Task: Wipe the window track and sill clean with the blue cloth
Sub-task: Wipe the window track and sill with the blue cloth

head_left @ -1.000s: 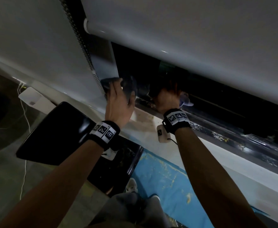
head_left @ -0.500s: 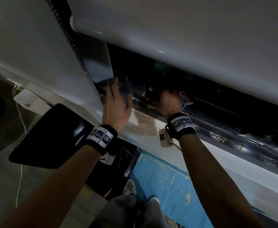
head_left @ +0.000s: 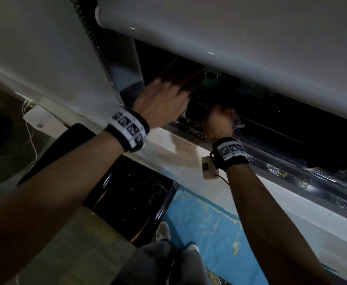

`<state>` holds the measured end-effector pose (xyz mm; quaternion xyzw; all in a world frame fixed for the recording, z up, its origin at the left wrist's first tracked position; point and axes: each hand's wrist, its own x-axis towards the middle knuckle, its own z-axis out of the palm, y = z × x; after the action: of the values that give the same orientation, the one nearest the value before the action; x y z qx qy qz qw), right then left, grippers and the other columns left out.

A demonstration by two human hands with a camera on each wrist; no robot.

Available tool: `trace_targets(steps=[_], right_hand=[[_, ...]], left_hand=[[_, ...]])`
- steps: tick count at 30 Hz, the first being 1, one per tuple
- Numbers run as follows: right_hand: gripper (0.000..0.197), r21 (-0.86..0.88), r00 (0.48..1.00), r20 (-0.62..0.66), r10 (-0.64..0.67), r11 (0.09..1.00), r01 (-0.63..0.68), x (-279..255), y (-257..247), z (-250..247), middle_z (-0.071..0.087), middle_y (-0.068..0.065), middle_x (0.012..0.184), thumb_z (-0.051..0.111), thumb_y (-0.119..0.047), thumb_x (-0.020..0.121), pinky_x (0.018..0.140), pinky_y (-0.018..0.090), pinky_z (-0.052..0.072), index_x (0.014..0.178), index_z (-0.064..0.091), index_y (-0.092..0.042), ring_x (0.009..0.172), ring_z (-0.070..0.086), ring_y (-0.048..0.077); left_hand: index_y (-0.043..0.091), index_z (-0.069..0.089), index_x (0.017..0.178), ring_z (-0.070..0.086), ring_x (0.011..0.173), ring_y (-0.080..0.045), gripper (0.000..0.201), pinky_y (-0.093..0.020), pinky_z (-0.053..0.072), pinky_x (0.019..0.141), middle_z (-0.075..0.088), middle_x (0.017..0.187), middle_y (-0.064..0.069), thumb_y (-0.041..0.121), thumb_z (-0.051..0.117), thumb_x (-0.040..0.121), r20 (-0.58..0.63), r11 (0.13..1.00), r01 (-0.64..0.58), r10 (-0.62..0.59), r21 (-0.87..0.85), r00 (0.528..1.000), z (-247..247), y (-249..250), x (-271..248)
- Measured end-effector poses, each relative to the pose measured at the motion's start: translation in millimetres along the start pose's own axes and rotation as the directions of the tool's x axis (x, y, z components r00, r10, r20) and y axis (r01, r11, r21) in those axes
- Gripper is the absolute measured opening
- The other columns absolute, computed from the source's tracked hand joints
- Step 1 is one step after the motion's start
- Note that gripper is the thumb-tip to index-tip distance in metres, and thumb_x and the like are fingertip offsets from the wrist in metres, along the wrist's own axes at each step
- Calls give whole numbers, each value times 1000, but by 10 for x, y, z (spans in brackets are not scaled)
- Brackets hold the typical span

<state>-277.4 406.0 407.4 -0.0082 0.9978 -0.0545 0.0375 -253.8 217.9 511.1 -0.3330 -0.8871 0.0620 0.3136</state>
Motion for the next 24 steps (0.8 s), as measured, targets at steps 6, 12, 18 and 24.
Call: trace_targets(steps=[6, 12, 18, 24], right_hand=[[37, 157, 970, -189, -153, 970, 183, -93, -186, 128, 64, 22, 132, 58, -23, 102, 89, 48, 54, 134, 66, -8, 122, 58, 44], [32, 109, 998, -49, -33, 993, 39, -85, -75, -9, 73, 24, 118, 46, -15, 106, 91, 50, 58, 122, 73, -4, 112, 71, 40], [36, 109, 974, -152, -167, 977, 185, -192, -208, 41, 70, 17, 129, 62, -14, 94, 98, 49, 49, 128, 73, -12, 120, 58, 42], [47, 112, 980, -145, -138, 982, 154, 1, -212, 140, 70, 24, 129, 36, -19, 97, 123, 52, 31, 124, 72, -6, 132, 59, 43]], left_hand=[[12, 37, 157, 23, 155, -33, 60, -48, 2, 125, 28, 168, -8, 16, 54, 100, 276, 967, -145, 84, 210, 958, 136, -252, 96], [15, 42, 154, 28, 154, -33, 64, -45, -5, 123, 33, 167, -7, 0, 46, 92, 296, 950, -195, 119, 242, 948, 158, -237, 82], [18, 45, 153, 32, 152, -34, 64, -45, 17, 125, 35, 165, -6, 2, 51, 91, 258, 961, -182, 126, 208, 958, 202, -257, 104], [20, 52, 148, 33, 150, -29, 60, -46, 9, 124, 43, 161, -2, 7, 58, 89, 237, 916, -234, 161, 324, 958, 183, -261, 81]])
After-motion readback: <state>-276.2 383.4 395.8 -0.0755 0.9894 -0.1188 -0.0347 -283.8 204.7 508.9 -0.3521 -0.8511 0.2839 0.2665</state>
